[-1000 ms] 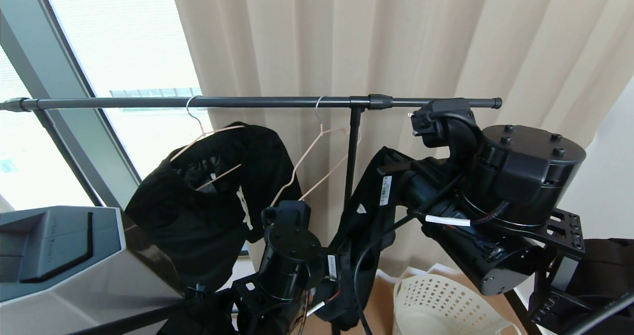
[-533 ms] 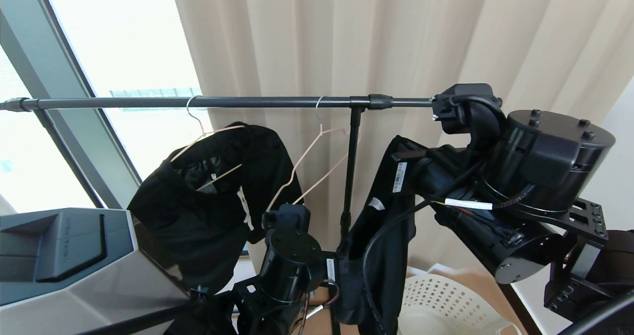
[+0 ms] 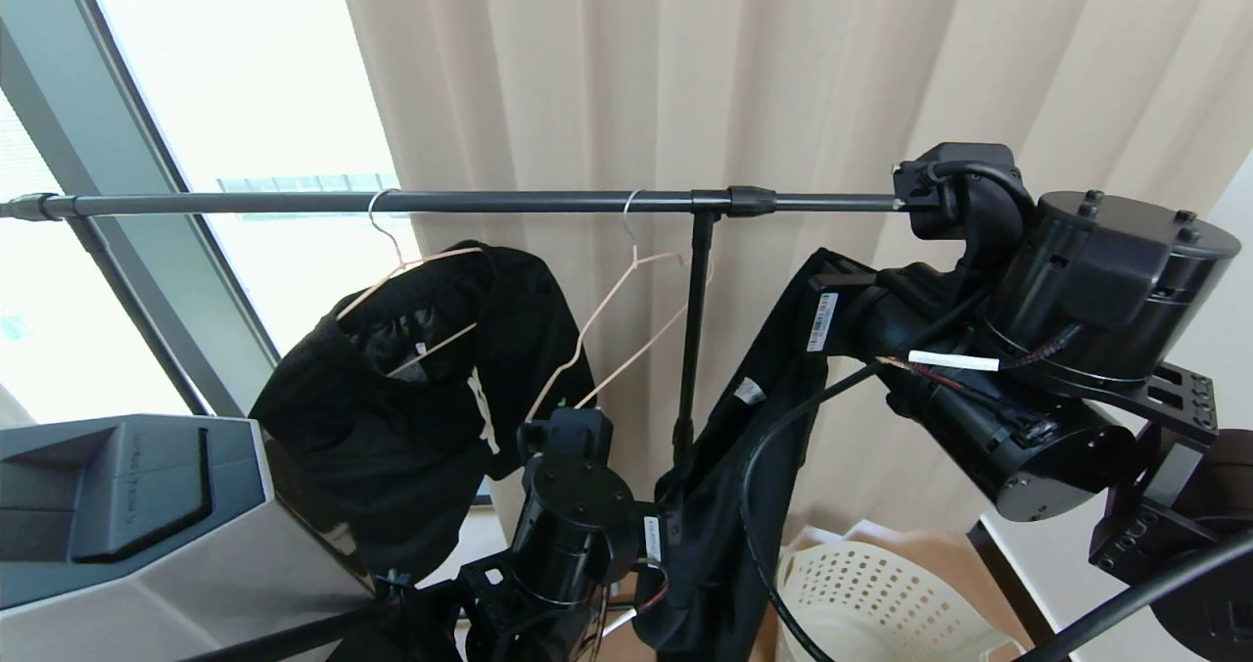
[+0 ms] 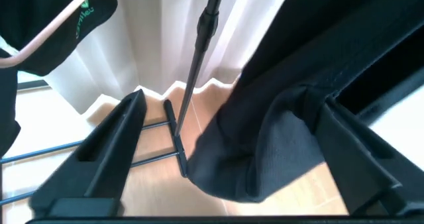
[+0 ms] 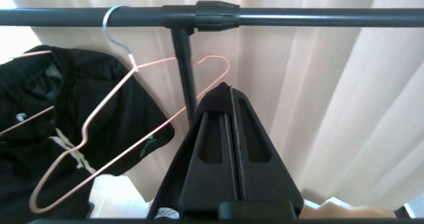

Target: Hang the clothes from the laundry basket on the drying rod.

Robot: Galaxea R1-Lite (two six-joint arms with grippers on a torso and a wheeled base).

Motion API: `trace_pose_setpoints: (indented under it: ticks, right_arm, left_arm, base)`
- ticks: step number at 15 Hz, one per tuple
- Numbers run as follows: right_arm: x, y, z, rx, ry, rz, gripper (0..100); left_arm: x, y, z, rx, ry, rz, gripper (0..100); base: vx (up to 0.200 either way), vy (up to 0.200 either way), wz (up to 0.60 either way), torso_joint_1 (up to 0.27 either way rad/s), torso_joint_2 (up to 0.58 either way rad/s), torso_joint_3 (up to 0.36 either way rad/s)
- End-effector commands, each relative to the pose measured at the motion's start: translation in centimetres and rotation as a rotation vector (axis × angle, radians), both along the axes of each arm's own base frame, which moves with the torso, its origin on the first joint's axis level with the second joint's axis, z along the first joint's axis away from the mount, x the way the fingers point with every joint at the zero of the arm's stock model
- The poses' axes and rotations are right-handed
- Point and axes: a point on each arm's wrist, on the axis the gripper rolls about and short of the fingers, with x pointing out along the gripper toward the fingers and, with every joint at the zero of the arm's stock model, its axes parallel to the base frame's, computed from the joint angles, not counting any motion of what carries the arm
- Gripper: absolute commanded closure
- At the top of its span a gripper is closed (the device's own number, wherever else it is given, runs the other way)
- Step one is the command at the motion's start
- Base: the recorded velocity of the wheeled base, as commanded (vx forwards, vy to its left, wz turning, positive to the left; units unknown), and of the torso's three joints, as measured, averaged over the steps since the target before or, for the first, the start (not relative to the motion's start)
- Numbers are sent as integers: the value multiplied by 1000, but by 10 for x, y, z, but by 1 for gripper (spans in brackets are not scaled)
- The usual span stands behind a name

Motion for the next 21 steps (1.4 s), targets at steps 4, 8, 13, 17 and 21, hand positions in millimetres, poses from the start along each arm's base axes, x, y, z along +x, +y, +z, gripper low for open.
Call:
trace_pose_setpoints:
  ticks: [4,8,13,17,21]
  right_arm:
    - [8,-9,-2,-6,5,-39,100]
    - [6,-10,-9,-64,22,-39,100]
    - [-1,-16,-24,-189,58,-25,100]
    - [-12,-22,-38,-316,91,1,100]
    - [-29,-25,-46,-414,123,74,100]
  left_arm:
    - [-4,14,40,-70,-82,10,100]
    - [-5,34,69,-79,-150,29,100]
    - [-15,55,94,-81,-110,-33,100]
    - [-25,68,107,-81,-72,-100,100]
    - [-29,71,111,-82,-70,-112,100]
  base:
    - [0,0,0,0,0,0]
    - [0,0,0,0,0,0]
    - [0,0,0,0,0,0]
    - [0,0,0,0,0,0]
    - [0,0,0,0,0,0]
